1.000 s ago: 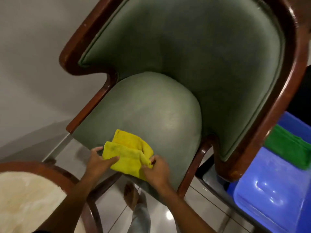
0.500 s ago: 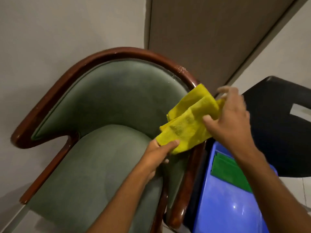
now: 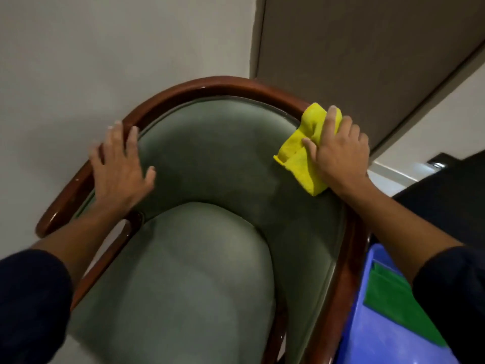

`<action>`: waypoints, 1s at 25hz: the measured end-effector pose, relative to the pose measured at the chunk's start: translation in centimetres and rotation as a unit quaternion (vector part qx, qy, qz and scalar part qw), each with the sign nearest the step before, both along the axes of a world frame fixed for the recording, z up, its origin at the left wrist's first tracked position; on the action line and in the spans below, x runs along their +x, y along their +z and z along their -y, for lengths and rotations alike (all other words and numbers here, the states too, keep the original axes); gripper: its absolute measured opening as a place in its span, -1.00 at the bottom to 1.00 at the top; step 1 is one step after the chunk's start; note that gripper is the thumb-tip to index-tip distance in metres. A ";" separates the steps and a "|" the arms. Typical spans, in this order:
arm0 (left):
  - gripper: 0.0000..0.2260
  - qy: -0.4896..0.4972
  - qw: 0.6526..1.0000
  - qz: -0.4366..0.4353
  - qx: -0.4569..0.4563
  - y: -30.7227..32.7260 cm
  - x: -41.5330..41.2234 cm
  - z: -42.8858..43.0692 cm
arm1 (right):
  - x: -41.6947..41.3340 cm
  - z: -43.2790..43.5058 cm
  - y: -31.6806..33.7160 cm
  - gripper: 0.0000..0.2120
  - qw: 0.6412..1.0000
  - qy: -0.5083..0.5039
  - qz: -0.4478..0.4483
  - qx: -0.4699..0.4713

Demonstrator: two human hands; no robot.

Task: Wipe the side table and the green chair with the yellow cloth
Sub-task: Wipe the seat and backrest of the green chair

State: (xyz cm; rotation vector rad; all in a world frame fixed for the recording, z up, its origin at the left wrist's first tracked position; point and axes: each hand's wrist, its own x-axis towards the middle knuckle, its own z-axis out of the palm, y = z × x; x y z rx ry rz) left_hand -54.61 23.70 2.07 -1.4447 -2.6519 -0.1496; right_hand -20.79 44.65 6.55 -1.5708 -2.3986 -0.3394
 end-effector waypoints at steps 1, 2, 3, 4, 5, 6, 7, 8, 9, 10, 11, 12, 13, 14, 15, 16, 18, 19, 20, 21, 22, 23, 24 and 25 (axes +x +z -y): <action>-0.21 0.019 1.000 0.015 -0.010 0.0 -1.6 0.5 | -1.8 -1.1 -0.4 -0.25 0.999 0.022 0.016 0.018; -0.18 0.029 0.999 0.029 -0.014 0.1 -2.5 0.8 | -3.7 -1.9 -1.0 -0.27 0.998 0.045 0.029 0.031; -0.15 0.033 0.999 0.037 -0.014 0.0 -3.1 1.0 | -5.7 -2.3 -1.7 -0.27 0.996 0.070 0.036 0.042; -0.13 0.033 0.998 0.044 -0.014 0.0 -3.3 1.0 | -7.8 -2.6 -2.4 -0.26 0.994 0.094 0.035 0.053; -0.11 0.030 0.998 0.056 -0.015 0.0 -3.2 1.0 | -9.8 -2.6 -3.1 -0.25 0.991 0.112 0.032 0.060; -0.10 0.025 0.997 0.068 -0.014 0.1 -3.1 0.9 | -11.8 -2.6 -3.7 -0.25 0.989 0.131 0.029 0.063; -0.09 0.023 0.997 0.073 -0.012 0.1 -3.2 0.9 | -14.4 -2.4 -4.2 -0.26 0.985 0.159 0.031 0.059; -0.09 0.020 0.997 0.069 -0.009 0.0 -3.4 1.1 | -16.9 -1.9 -4.6 -0.27 0.978 0.201 0.029 0.054; -0.09 0.017 0.998 0.062 -0.007 -0.1 -3.5 1.3 | -19.3 -1.0 -5.2 -0.26 0.965 0.255 0.031 0.050; -0.08 0.013 0.998 0.058 -0.005 -0.3 -3.8 1.3 | -21.4 0.1 -6.0 -0.25 0.947 0.313 0.049 0.051; -0.08 0.010 0.998 0.058 -0.007 -0.3 -4.0 1.4 | -23.1 1.4 -7.1 -0.23 0.925 0.368 0.077 0.054; -0.07 0.007 0.998 0.057 -0.006 -0.5 -4.1 1.5 | -24.1 2.7 -8.1 -0.23 0.906 0.406 0.104 0.062; -0.07 0.004 0.999 0.053 -0.003 -0.7 -4.2 1.4 | -24.4 3.3 -8.8 -0.27 0.893 0.428 0.119 0.074; -0.07 0.003 0.999 0.048 0.000 -0.8 -4.3 1.4 | -24.1 3.2 -9.1 -0.34 0.886 0.439 0.120 0.086; -0.06 0.002 0.999 0.047 0.001 -0.9 -4.5 1.4 | -23.3 2.6 -9.0 -0.41 0.888 0.436 0.112 0.099; -0.06 0.002 0.999 0.053 -0.001 -0.9 -4.6 1.4 | -22.0 1.8 -8.5 -0.44 0.899 0.413 0.098 0.102; -0.04 0.006 0.998 0.068 -0.004 -0.9 -4.7 1.6 | -18.5 0.3 -6.8 -0.46 0.938 0.329 0.075 0.082; -0.03 0.008 0.997 0.071 -0.012 -0.8 -4.6 1.5 | -16.3 -0.1 -5.8 -0.46 0.955 0.282 0.069 0.064; -0.02 0.010 0.996 0.081 -0.026 -0.7 -4.6 1.3 | -13.9 -0.3 -4.7 -0.45 0.967 0.240 0.073 0.037; -0.01 0.019 0.994 0.103 -0.041 -0.3 -4.5 1.0 | -11.3 0.0 -3.6 -0.44 0.976 0.202 0.077 0.002; -0.01 0.035 0.989 0.132 -0.060 0.3 -4.3 0.9 | -8.5 0.8 -2.7 -0.41 0.982 0.168 0.078 -0.039; -0.01 0.056 0.983 0.157 -0.079 1.1 -4.1 1.2 | -5.8 1.9 -1.8 -0.38 0.986 0.131 0.077 -0.072; -0.02 0.070 0.979 0.166 -0.096 2.0 -3.3 1.7 | -3.1 3.6 -0.8 -0.36 0.988 0.090 0.079 -0.095; -0.05 0.070 0.979 0.155 -0.108 2.8 -2.0 2.6 | -0.9 5.6 -0.1 -0.39 0.989 0.054 0.085 -0.112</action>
